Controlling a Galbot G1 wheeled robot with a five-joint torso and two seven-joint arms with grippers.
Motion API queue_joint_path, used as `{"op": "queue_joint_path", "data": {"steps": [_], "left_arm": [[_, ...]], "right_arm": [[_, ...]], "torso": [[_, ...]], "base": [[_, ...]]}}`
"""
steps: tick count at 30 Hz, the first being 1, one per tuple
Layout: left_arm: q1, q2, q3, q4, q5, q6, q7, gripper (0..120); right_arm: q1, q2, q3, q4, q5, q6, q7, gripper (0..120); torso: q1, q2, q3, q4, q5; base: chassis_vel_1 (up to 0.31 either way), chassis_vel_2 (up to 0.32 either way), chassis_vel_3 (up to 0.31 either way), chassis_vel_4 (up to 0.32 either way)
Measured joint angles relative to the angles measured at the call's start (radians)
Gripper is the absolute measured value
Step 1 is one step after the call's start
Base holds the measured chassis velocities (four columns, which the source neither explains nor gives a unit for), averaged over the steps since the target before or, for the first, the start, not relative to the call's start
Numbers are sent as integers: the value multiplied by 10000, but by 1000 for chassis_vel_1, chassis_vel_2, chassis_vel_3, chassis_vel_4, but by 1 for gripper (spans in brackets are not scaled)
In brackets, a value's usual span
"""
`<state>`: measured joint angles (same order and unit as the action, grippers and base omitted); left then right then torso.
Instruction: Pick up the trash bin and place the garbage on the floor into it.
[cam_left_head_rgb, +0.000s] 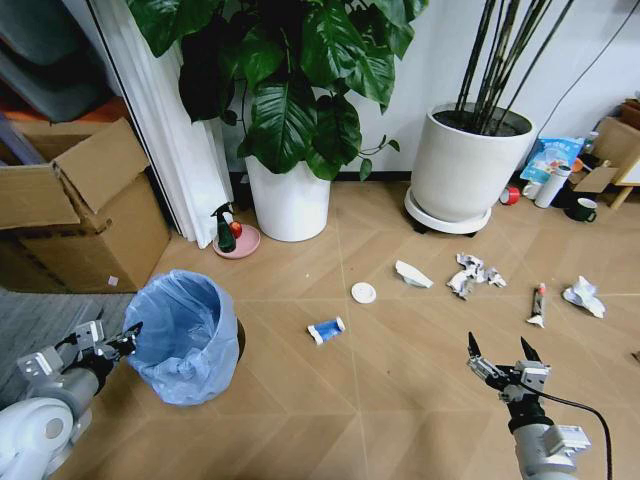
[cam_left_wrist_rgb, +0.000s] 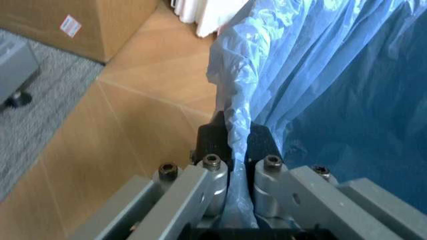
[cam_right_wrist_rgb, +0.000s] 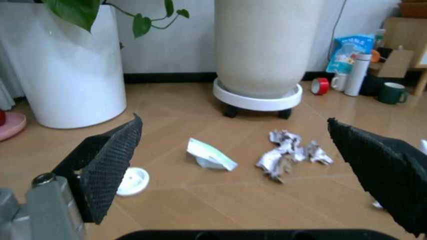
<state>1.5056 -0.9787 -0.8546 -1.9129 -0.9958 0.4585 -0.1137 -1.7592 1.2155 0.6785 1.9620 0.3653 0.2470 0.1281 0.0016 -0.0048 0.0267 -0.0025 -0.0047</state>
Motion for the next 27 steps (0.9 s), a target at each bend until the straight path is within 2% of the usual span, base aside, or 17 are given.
{"op": "queue_joint_path", "data": {"steps": [13,27], "left_arm": [[-95,49,33,48,-14,-1,-16,0],[-57,22,1,-36,-52,60,-145,0]], "right_arm": [[102,-66,-102,-144,-33,58,-58,100],[716,-460,-1069,-1048,-78,156,-160,100]], "torso": [[0,0,-1,-1,-3],[3,0,1,2,-1]], "base": [[-93,278,93,-270],[-116,253,117,-242]]}}
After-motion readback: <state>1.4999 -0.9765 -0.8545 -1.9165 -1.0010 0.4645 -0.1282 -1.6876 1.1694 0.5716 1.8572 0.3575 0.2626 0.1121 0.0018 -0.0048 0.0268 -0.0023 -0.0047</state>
